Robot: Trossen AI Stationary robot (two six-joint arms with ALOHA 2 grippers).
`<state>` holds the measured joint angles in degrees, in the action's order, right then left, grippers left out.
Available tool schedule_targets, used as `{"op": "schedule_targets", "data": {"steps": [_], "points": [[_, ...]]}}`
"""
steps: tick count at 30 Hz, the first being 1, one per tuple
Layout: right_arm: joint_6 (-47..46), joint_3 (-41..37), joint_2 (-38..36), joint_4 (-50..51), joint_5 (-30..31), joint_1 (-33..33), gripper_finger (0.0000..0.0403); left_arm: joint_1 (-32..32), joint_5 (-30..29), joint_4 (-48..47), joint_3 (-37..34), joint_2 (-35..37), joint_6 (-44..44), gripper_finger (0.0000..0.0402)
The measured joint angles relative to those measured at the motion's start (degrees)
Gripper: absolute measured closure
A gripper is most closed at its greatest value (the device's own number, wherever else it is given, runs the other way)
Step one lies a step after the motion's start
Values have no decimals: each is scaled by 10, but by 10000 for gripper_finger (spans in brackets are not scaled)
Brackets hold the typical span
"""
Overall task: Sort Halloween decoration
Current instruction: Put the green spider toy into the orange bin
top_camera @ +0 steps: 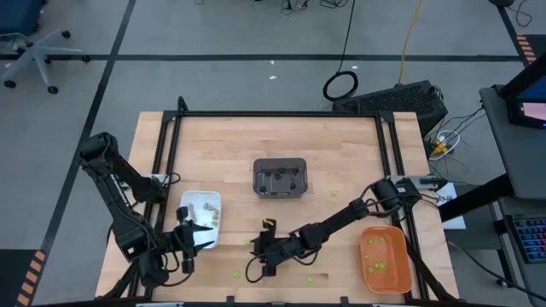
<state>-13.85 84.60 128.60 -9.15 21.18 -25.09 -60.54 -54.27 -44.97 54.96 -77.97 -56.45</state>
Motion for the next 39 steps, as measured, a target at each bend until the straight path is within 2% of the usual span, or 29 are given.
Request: {"op": "schedule_targets", "data": {"steps": [10, 17, 21, 26, 28, 39], "points": [[0, 0, 8, 3, 11, 3, 255, 0, -44, 15, 0, 0, -1, 231], [0, 0, 24, -7, 12, 5, 257, 0, -52, 31, 0, -5, -1, 231], [-5, 1, 24, -1, 11, 7, 288, 0, -54, 31, 0, -17, 0, 231], [-6, 0, 24, 2, 11, 8, 374, 0, -59, 31, -1, -33, -1, 231], [-5, 0, 24, 3, 11, 9, 395, 0, -59, 31, -1, -36, -1, 231], [15, -1, -2, 29, 14, -7, 403, 0, -62, 40, -1, -38, 1, 231]]}}
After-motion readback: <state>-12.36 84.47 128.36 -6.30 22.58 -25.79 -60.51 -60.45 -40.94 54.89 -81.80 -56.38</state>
